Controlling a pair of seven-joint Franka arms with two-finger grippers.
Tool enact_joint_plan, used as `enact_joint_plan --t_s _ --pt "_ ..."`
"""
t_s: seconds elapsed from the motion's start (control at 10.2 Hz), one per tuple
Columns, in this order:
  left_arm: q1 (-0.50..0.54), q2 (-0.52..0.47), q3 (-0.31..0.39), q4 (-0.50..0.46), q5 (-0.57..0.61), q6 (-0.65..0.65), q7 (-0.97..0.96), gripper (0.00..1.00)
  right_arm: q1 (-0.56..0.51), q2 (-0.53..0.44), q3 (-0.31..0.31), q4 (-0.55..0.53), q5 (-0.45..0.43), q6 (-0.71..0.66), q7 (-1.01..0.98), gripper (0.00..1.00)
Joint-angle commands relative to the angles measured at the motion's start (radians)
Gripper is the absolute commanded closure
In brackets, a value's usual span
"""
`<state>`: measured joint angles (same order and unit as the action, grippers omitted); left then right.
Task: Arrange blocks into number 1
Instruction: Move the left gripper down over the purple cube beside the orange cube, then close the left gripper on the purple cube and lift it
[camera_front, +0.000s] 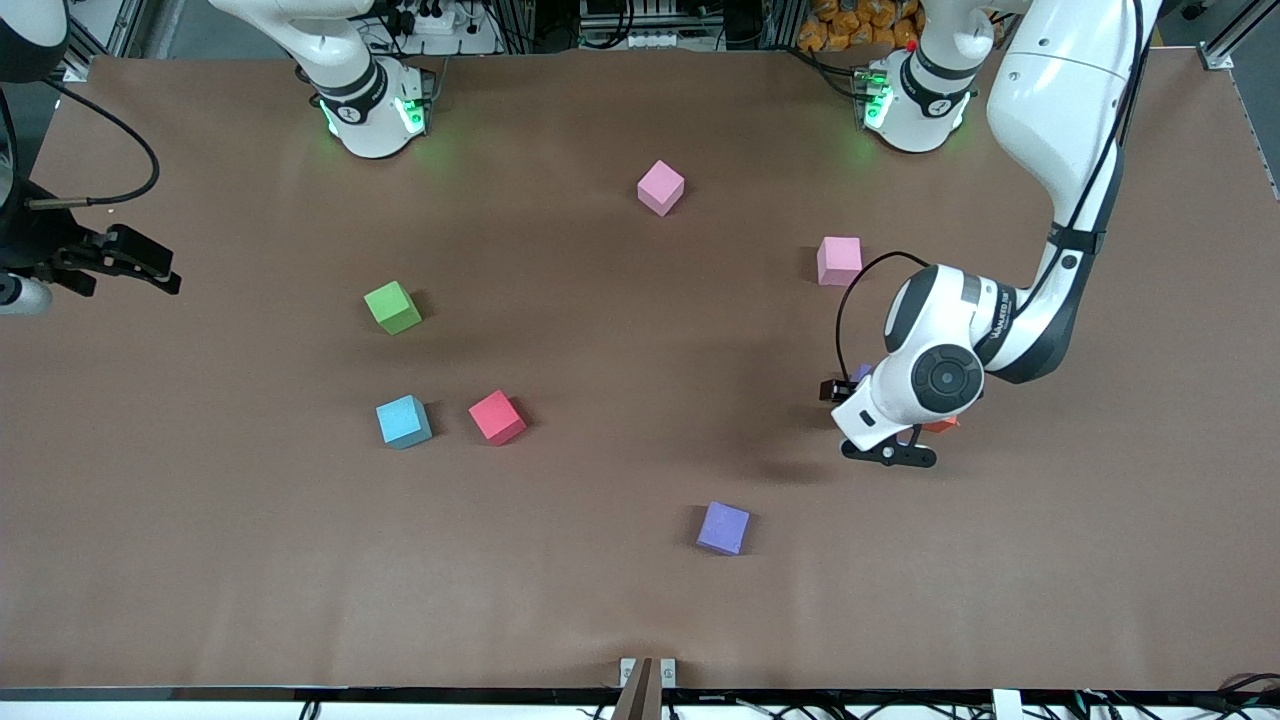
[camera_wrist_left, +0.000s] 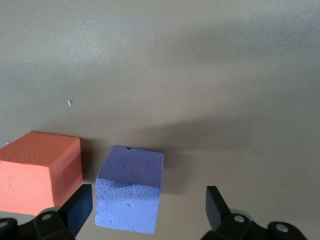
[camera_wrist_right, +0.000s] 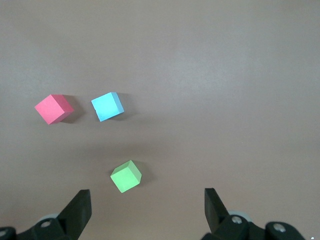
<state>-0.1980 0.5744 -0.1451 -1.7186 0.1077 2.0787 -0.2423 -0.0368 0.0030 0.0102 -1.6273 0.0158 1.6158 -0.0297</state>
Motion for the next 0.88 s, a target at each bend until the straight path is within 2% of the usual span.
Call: enact_joint_plan --t_s 0.0,0.79 --pt "0.003 -0.042 0.001 -0.067 0.052 0.031 -0.012 0.0 -0.017 -0.002 0.016 0.006 -0.013 -0.017 -0.012 0.0" --pt "0.005 0.007 0.001 -0.084 0.052 0.032 -0.003 0.0 -0.014 -0.002 0.017 0.007 -0.008 -0.036 -0.01 0.0"
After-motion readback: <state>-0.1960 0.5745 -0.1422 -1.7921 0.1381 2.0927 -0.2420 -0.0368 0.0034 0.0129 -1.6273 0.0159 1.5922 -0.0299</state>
